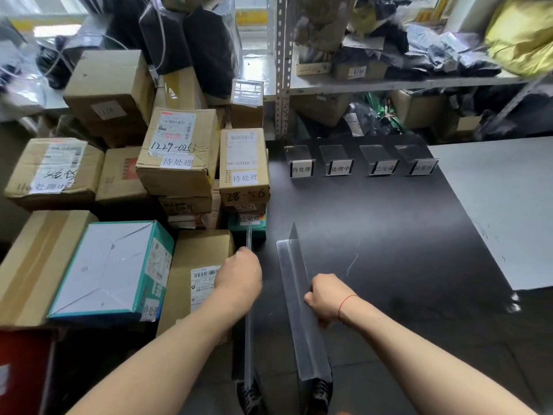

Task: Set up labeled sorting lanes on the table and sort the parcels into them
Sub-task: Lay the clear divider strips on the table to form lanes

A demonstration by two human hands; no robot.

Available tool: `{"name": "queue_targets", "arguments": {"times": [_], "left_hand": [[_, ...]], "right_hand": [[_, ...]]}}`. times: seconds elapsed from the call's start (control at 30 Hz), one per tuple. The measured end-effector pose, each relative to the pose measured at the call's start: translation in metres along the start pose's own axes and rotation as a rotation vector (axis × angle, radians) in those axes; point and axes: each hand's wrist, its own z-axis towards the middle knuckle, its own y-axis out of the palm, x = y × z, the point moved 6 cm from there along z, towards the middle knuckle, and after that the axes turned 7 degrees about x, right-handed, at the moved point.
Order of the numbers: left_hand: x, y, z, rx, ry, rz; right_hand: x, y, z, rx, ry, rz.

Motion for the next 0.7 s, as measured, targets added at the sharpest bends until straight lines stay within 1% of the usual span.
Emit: {"name": "queue_targets", "arguments": {"times": [0.07, 0.13, 0.3, 0.37, 0.43, 0.5, 0.6, 0.7], "left_hand": [[0.021, -0.011, -0.007, 0.081, 0.117, 0.009], [0.043, -0.006, -0.011, 0.035, 0.221, -0.016], [0.088, 0.049, -0.001, -0.4, 0.268, -0.298], [0.106, 0.062, 0.002, -0.509, 0.194, -0.53], [0.119, 0.074, 0.005, -0.6, 0.045, -0.798], [0.131, 0.082, 0.007, -0.686, -0.084, -0.978], [0.159, 0.085, 0.021, -0.689, -0.112, -1.068], [0.181, 0.09, 0.038, -0.629, -0.185, -1.176]], "right_hand": [[0.004, 0.0, -0.001, 0.039, 0.024, -0.004], [0.011, -0.004, 0.0, 0.09, 0.056, 0.012], [0.029, -0.027, 0.004, 0.189, 0.088, 0.055], [0.04, -0.036, 0.007, 0.213, 0.091, 0.069], [0.05, -0.043, 0.015, 0.226, 0.083, 0.08], [0.058, -0.049, 0.022, 0.251, 0.067, 0.106], [0.074, -0.062, 0.042, 0.295, 0.027, 0.188], [0.088, -0.071, 0.061, 0.263, -0.015, 0.336]]}}
